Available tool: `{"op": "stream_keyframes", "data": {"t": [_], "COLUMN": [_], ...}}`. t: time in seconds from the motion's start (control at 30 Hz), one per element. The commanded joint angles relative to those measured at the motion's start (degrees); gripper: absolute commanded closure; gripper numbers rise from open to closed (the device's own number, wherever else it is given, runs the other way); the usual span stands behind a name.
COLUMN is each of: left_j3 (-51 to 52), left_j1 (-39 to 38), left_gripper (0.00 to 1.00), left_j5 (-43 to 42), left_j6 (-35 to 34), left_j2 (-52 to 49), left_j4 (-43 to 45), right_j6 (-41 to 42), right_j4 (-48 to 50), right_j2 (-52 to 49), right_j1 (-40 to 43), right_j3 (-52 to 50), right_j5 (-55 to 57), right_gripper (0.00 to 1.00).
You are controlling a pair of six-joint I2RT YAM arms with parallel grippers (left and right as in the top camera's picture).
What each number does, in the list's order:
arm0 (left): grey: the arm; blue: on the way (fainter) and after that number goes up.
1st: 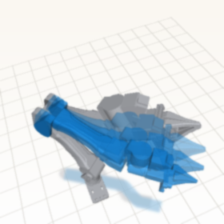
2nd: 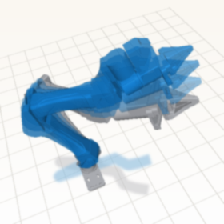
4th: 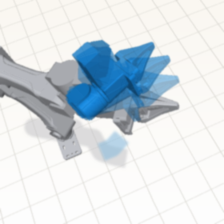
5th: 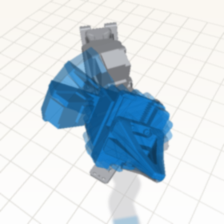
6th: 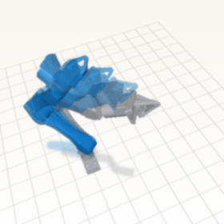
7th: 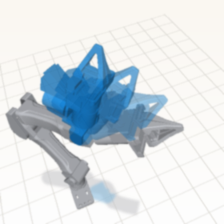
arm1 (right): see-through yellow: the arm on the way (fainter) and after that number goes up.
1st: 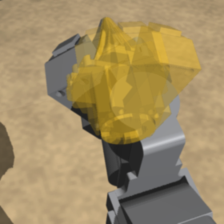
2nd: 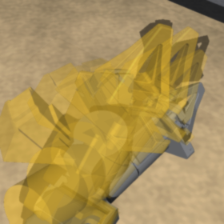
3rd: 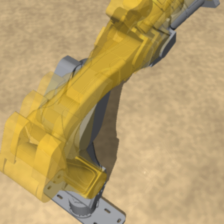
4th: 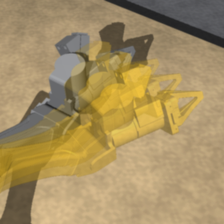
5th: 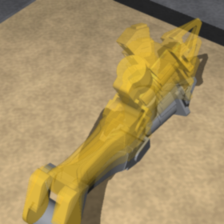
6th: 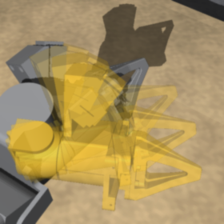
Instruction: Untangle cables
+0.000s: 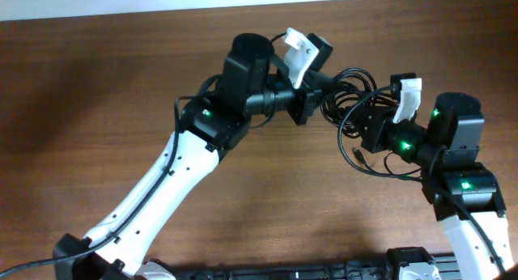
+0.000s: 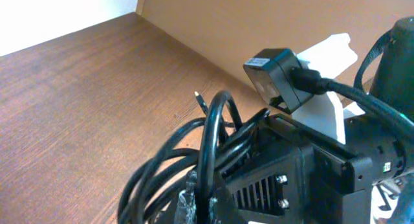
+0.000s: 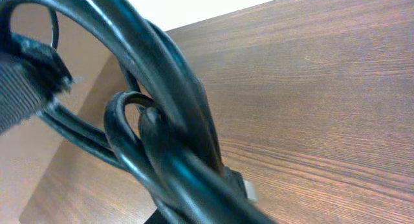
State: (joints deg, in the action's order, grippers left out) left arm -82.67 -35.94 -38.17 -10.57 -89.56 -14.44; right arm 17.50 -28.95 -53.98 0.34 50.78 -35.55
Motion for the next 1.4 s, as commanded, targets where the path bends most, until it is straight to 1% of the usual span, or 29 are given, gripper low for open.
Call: {"op": "stream_keyframes", "data": {"t": [0.0,0.03,0.17,0.3,0.37,0.43,0.47,0.5,0.53,0.57,0.6,0.67,0.7,0.73,0.77,0.8,0.9,0.97,1.0,1.17,1.2,1.23,1.27,1.3,1.37], "left_j3": [-0.74,-0.74,-0.74,-0.74,-0.74,-0.74,-0.74,-0.74,-0.74,-0.74,-0.74,-0.74,-0.74,-0.74,-0.74,-0.74,-0.74,-0.74,-0.74,-0.74,-0.74,-0.74,-0.74,-0.74,-0.74], "left_j1": [4.26,5.77,12.04,15.10,15.56,15.61,15.61,15.61,15.58,15.58,15.47,15.47,15.47,15.47,15.47,15.47,15.32,14.49,13.68,7.28,6.29,5.03,4.35,4.09,4.11], "left_gripper": [1.00,1.00,1.00,1.00,1.00,1.00,1.00,1.00,1.00,1.00,0.97,0.82,0.68,0.47,0.21,0.01,0.01,0.01,0.01,0.01,0.01,0.01,0.01,0.01,0.01], "left_j5": [-4.31,-5.53,-6.03,-5.99,-5.14,-0.85,1.70,4.79,4.96,4.96,4.92,4.96,4.96,4.28,0.94,-3.08,-14.86,-18.97,-19.58,-19.41,-18.29,-14.80,-11.41,-9.77,-9.77], "left_j6": [-2.27,-2.23,-2.25,-1.88,-1.55,-1.53,-0.50,3.63,7.72,9.20,10.64,18.75,20.09,20.13,20.13,20.13,20.11,20.11,20.09,20.13,20.09,20.04,17.73,15.89,13.97], "left_j2": [2.27,2.73,3.56,3.67,3.67,3.67,3.67,3.67,3.67,3.67,3.67,3.67,3.67,3.67,3.67,3.67,3.67,3.65,3.65,3.58,3.43,3.10,2.91,2.73,2.19], "left_j4": [1.44,1.31,-2.95,-5.90,-5.95,-5.88,-5.75,-5.77,-5.79,-5.97,-6.29,-8.68,-9.44,-10.56,-11.80,-12.83,-13.77,-13.81,-14.10,-14.34,-14.05,-13.90,-13.42,-12.57,-11.32], "right_j6": [-1.86,-1.86,-1.86,-1.84,-1.86,-1.86,-1.86,-1.84,-1.86,-1.84,-1.84,-1.84,-1.84,-1.84,-1.84,-1.84,-1.81,-1.79,-1.73,2.23,2.56,2.56,2.56,2.58,2.99], "right_j4": [-1.11,-1.38,-1.53,-1.51,-1.57,-1.73,-1.73,-1.73,-1.73,-1.73,-1.73,-1.70,-1.73,-1.70,-1.70,-1.70,-1.66,-1.57,-1.01,1.60,1.60,1.68,1.81,2.01,2.49], "right_j2": [-0.50,-0.50,-0.50,-0.50,-0.50,-0.50,-0.50,-0.50,-0.50,-0.50,-0.50,-0.50,-0.50,-0.50,-0.50,-0.50,-0.50,-0.50,-0.50,-0.50,-0.50,-0.50,-0.50,-0.48,-0.44], "right_j1": [0.07,0.07,0.07,0.07,0.07,0.04,0.04,0.04,0.04,0.07,0.04,0.07,0.04,0.04,0.04,0.04,0.04,0.04,0.04,0.04,0.04,0.04,0.04,0.04,0.04], "right_j3": [0.66,0.66,0.66,0.66,0.66,0.66,0.66,0.66,0.66,0.66,0.66,0.66,0.66,0.66,0.66,0.66,0.66,0.66,0.66,0.66,0.66,0.66,0.66,0.66,0.66], "right_j5": [2.23,2.93,3.28,3.26,3.26,3.26,3.23,3.23,3.23,3.21,3.23,3.23,3.21,3.21,3.23,3.21,2.99,2.43,1.05,0.17,0.09,-0.48,-1.44,-1.75,-1.75], "right_gripper": [0.96,0.96,0.96,0.96,0.96,0.96,0.96,0.96,0.96,0.96,0.96,0.96,0.96,0.96,0.96,0.96,0.96,0.96,0.96,0.96,0.96,0.96,0.96,0.96,0.96]}}
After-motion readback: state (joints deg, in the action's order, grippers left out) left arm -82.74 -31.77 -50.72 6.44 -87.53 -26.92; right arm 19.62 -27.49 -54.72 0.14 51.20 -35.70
